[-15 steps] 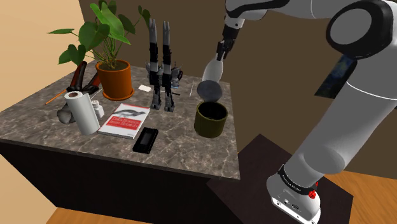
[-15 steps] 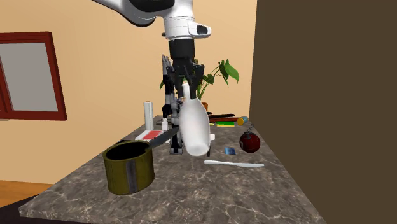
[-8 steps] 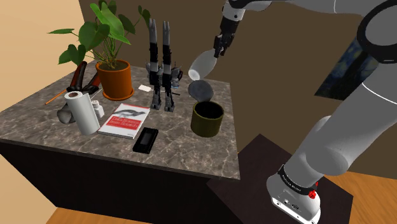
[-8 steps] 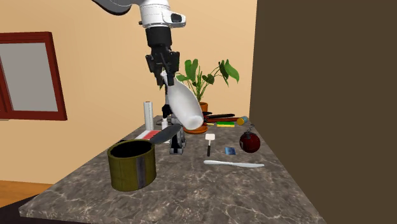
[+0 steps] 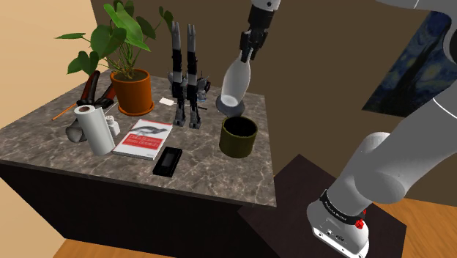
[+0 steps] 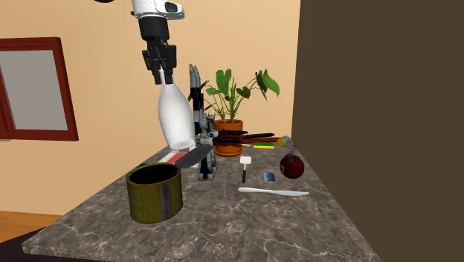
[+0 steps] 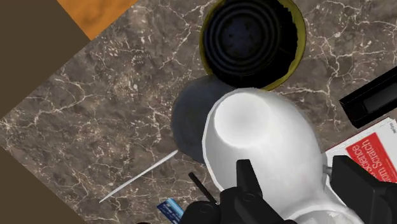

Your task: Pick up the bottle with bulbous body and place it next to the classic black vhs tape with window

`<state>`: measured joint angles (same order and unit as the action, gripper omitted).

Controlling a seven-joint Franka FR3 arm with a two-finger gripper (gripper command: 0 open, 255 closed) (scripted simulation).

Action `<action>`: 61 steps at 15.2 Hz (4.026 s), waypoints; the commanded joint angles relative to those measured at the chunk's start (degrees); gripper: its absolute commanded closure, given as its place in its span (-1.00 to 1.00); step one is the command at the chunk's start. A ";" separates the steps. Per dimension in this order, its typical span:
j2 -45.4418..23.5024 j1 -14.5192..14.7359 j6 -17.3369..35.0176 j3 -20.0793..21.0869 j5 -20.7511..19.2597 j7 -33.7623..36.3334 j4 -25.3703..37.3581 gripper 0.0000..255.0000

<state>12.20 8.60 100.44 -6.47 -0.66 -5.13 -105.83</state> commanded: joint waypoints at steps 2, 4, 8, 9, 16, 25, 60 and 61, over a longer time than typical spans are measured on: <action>1.70 1.34 -2.41 2.30 -0.09 3.71 0.77 1.00; 2.56 2.24 -4.05 3.92 -0.03 6.18 1.54 1.00; 3.52 4.05 -7.45 7.20 0.22 11.17 3.92 1.00; 3.60 4.51 -8.32 8.02 0.30 12.43 4.70 1.00; 2.30 7.64 -14.65 14.01 0.71 21.47 12.25 1.00; 0.15 10.24 -17.51 18.91 0.62 28.95 17.13 1.00; 6.93 10.83 10.16 18.88 2.08 28.78 -17.20 1.00; 6.88 10.85 10.93 18.92 2.09 28.81 -17.93 1.00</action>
<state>19.16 19.42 110.61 12.38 1.43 23.60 -123.14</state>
